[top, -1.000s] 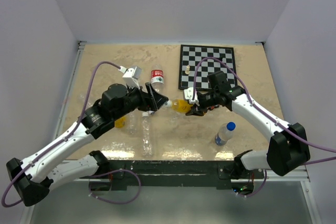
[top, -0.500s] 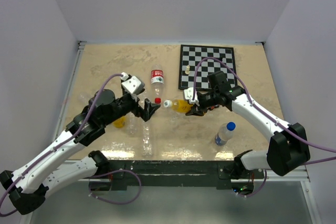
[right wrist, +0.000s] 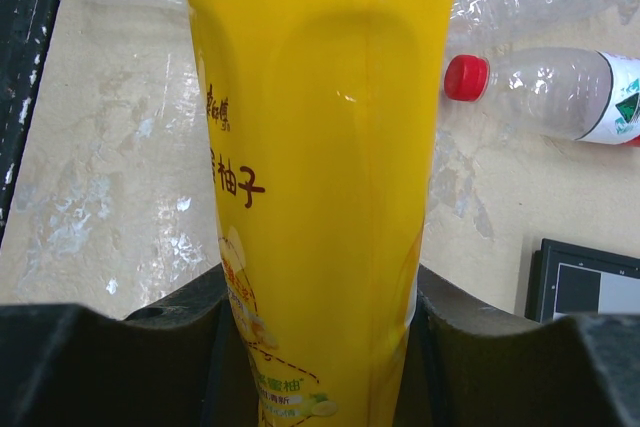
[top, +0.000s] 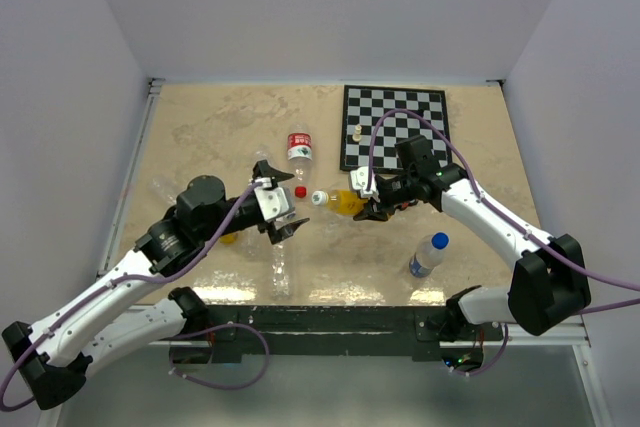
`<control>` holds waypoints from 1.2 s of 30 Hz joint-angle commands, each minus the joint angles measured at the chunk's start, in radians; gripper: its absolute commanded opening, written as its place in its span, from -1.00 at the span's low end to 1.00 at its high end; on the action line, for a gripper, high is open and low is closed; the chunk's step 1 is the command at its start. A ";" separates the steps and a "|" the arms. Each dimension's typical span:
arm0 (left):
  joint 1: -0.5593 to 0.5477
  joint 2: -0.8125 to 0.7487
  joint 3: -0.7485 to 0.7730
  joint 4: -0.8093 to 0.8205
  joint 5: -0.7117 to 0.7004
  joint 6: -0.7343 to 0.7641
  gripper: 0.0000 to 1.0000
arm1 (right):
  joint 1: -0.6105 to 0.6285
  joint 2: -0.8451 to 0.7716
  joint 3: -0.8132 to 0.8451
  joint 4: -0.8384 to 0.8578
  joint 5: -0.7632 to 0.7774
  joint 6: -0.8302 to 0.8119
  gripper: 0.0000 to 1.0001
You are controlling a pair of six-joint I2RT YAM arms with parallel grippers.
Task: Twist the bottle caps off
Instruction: Unscrew the bottle cap from the plastic bottle.
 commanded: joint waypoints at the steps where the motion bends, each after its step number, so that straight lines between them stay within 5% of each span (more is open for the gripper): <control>1: 0.003 0.004 -0.020 0.090 0.086 0.114 0.93 | 0.000 -0.007 0.019 -0.002 -0.024 -0.019 -1.00; 36: 0.003 0.060 -0.071 0.162 0.147 0.155 0.90 | 0.001 -0.002 0.024 -0.018 -0.032 -0.038 -1.00</control>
